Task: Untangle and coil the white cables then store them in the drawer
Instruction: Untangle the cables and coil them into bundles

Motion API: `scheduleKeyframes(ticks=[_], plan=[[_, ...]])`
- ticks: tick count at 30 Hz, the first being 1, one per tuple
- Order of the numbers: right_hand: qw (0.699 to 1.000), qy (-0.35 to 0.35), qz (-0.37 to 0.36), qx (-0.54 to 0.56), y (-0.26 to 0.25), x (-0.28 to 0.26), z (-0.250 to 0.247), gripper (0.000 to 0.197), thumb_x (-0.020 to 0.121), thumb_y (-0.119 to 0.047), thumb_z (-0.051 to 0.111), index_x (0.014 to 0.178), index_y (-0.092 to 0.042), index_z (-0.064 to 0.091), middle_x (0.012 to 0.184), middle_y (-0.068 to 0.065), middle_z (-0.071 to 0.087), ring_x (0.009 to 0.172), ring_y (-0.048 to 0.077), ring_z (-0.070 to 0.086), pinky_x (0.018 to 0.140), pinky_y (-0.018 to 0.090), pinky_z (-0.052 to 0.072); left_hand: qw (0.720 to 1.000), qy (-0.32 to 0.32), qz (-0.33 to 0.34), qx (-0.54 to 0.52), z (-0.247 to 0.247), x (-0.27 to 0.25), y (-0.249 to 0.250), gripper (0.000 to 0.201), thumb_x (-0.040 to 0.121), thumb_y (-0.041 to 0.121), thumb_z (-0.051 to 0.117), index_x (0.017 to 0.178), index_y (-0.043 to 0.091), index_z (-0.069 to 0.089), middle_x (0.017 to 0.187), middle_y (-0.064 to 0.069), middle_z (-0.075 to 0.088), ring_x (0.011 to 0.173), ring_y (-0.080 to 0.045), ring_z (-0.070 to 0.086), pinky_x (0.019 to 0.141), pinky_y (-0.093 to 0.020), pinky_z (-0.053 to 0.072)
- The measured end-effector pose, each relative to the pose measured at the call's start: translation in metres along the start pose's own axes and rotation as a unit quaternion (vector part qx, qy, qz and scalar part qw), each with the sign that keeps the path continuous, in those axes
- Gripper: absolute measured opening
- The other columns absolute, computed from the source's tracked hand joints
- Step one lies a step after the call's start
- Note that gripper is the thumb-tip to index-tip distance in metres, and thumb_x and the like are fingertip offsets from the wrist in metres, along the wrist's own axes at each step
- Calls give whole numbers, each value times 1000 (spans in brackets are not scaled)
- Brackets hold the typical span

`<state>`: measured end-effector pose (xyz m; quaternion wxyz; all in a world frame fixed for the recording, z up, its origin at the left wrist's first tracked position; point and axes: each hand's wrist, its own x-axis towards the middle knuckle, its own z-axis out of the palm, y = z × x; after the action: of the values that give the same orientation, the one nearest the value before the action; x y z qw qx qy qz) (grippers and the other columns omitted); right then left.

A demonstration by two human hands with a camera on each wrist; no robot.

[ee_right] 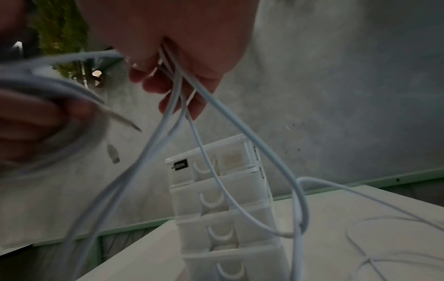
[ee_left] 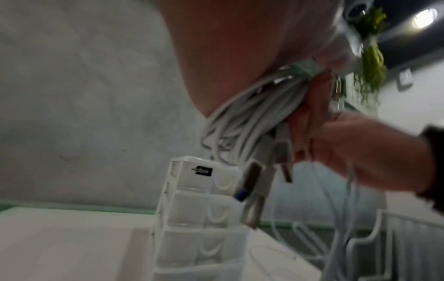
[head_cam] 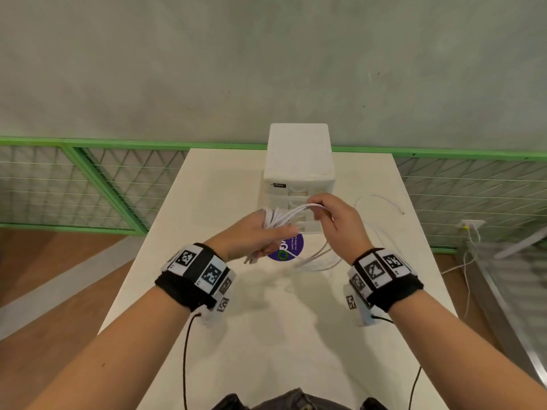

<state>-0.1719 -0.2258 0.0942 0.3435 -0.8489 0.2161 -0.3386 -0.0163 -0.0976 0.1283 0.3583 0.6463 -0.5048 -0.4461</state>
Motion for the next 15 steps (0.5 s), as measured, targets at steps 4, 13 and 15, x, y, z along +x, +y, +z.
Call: scheduleKeyframes(ticks=[4,13,15], plan=[[999,-16,24,-29,11,2,1,17,87,-34,56,91,-19,63,89,-7,57,81,8,54,73,21,43,993,35,35,-110,-1,-3,14,28,97,28,48,86,7,62,45,3,32,36,-11,26,37,-20,24],[979,-75,178,63,25,-24,7,19,91,-26,51,76,-22,62,52,-1,49,47,17,47,54,32,43,917,272,74,-281,-36,1,21,31,99,30,46,74,13,54,41,4,32,31,-10,26,36,-20,21],[975,-100,195,27,34,-30,7,20,92,-26,50,77,-18,60,54,-3,48,48,13,45,57,31,41,889,319,77,-319,-42,2,21,31,99,29,46,72,12,51,41,4,32,31,-10,26,36,-20,21]])
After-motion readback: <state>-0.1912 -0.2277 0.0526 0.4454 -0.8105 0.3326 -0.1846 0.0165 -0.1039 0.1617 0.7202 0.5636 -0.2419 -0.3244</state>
